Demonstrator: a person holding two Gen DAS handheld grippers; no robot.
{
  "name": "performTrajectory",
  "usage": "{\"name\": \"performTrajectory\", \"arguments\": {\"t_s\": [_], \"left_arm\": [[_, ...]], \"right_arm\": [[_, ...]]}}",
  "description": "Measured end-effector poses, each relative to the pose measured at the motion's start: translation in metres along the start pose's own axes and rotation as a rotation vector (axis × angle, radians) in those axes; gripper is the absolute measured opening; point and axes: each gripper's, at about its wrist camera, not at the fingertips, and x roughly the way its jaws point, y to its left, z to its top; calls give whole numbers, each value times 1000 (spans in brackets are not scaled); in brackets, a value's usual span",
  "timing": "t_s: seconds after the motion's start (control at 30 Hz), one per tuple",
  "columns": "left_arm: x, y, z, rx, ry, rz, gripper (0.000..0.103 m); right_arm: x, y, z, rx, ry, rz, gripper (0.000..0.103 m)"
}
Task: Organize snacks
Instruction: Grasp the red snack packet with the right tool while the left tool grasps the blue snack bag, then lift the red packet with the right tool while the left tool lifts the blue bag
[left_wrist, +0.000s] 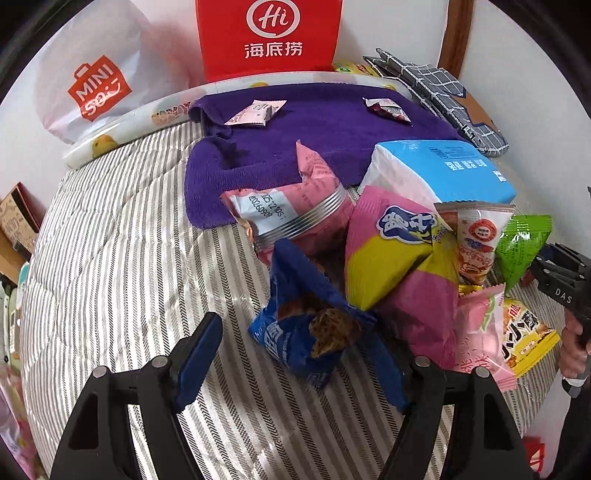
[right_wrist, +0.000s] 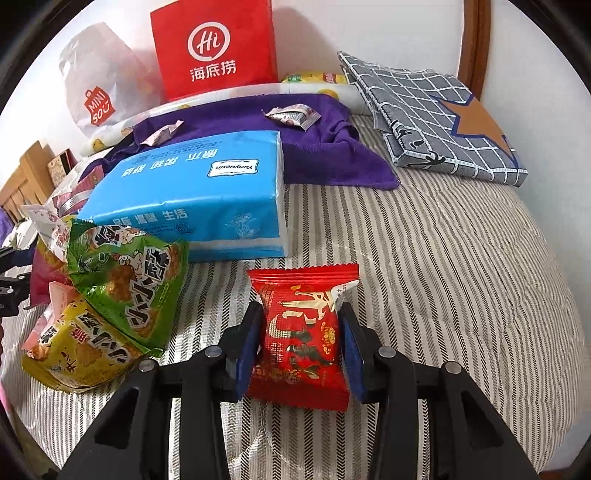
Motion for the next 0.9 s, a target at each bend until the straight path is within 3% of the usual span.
{"name": "performTrajectory", "arguments": {"t_s": [0.07, 0.13, 0.33, 0.47, 0.9], "left_arm": [[0, 3, 0, -12, 2, -20, 62], [2, 7, 1, -33, 9, -40, 45], [-7, 12, -2, -69, 0, -67, 34], [-16, 16, -5, -92, 0, -75, 28], [-44, 14, -16, -131, -37, -86, 26]], "right_arm": [[0, -1, 0, 4, -7, 5, 42], [0, -1, 0, 4, -10, 5, 42], [-2, -2, 1, 12, 1, 16, 40], [-6, -6, 1, 40, 11, 31, 39], [-39, -2, -10, 42, -23, 25, 39]]}}
